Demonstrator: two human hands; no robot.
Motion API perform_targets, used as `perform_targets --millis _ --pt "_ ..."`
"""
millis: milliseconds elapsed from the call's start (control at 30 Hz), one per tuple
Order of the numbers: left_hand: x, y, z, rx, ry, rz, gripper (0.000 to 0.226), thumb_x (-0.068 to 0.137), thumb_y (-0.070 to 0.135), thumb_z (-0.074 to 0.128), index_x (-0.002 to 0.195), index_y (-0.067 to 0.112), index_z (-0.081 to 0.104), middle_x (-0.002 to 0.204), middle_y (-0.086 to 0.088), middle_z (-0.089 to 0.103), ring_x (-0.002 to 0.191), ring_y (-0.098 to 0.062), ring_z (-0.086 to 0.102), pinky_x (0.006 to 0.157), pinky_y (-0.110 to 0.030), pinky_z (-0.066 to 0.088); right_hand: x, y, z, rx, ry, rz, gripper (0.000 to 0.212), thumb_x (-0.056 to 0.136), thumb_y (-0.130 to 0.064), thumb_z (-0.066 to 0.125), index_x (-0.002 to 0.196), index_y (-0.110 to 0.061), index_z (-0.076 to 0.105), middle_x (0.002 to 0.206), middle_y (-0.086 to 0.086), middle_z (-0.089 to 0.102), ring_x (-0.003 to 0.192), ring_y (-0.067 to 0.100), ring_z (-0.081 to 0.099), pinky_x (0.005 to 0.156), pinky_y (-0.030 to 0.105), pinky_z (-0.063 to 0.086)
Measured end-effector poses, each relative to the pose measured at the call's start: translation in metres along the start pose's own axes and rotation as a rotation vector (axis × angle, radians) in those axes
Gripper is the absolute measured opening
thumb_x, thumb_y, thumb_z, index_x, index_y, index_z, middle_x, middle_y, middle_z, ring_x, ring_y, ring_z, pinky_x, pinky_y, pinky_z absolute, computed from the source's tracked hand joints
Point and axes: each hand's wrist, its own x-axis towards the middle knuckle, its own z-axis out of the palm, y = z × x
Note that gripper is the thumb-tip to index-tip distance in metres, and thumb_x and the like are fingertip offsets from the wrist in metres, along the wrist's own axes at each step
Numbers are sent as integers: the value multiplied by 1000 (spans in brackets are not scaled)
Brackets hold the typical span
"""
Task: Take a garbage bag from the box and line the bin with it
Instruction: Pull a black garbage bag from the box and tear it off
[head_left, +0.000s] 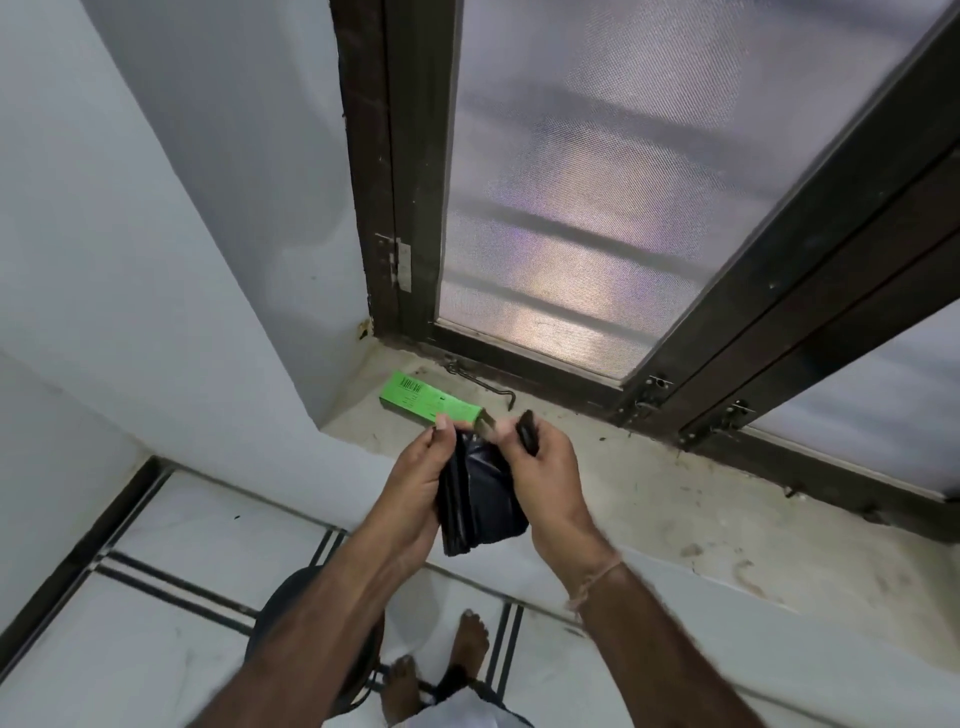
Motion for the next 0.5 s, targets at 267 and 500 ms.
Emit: perform_targets --millis 267,500 --pt "-11 -3 -3 -78 -21 -115 47 103 41 50 124 1 65 120 -23 71 112 -34 70 95 -44 57 -10 -8 -12 48 -189 44 16 101 -26 65 99 -14 74 91 -6 75 86 6 71 76 20 54" --pt "-14 -7 -12 -48 -9 -103 45 100 35 57 129 2 65 127 -23 69 124 -39 62 108 -48 48 -13 -1 -15 33 -129 13 20 100 -15 67 82 -9 64 72 -3 65 65 3 61 63 17 49"
